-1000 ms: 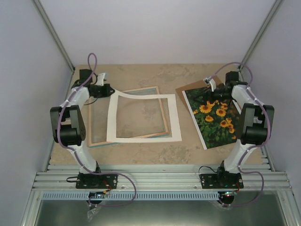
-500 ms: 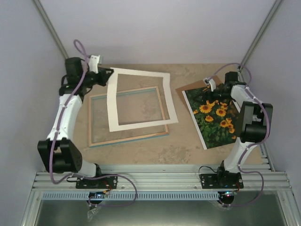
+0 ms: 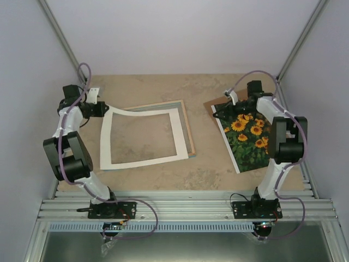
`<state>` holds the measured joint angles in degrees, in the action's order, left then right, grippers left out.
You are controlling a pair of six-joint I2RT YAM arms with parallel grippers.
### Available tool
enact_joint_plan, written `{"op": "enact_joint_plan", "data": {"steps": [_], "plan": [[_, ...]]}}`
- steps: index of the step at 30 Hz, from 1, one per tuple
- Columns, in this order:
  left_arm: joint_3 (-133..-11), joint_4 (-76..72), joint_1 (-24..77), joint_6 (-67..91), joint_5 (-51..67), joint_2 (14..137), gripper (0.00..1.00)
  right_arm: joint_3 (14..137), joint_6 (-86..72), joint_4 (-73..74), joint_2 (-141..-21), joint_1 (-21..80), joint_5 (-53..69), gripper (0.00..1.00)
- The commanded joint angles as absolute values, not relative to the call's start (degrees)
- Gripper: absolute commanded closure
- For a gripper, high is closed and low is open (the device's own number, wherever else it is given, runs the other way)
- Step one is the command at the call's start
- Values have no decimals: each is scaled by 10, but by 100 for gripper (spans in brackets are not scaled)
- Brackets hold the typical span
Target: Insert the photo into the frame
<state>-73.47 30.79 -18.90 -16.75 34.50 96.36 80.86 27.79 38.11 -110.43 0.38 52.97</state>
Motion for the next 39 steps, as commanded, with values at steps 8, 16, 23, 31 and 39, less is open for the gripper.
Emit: {"op": "enact_joint_plan", "data": {"steps": [8, 16, 23, 31, 39], "plan": [[-782, 286, -198, -123, 363, 1026, 100, 828, 292, 365, -1116, 71, 507, 17], [-706, 181, -197, -25, 338, 1004, 100, 829, 292, 361, -1119, 74, 501, 17], [-702, 171, -167, -39, 333, 1022, 100, 849, 296, 368, -1138, 80, 506, 17], [-688, 152, -149, -22, 330, 1037, 100, 863, 302, 369, -1149, 93, 507, 17], [-717, 193, -158, -42, 257, 1028, 55, 867, 304, 357, -1150, 113, 501, 17]]}}
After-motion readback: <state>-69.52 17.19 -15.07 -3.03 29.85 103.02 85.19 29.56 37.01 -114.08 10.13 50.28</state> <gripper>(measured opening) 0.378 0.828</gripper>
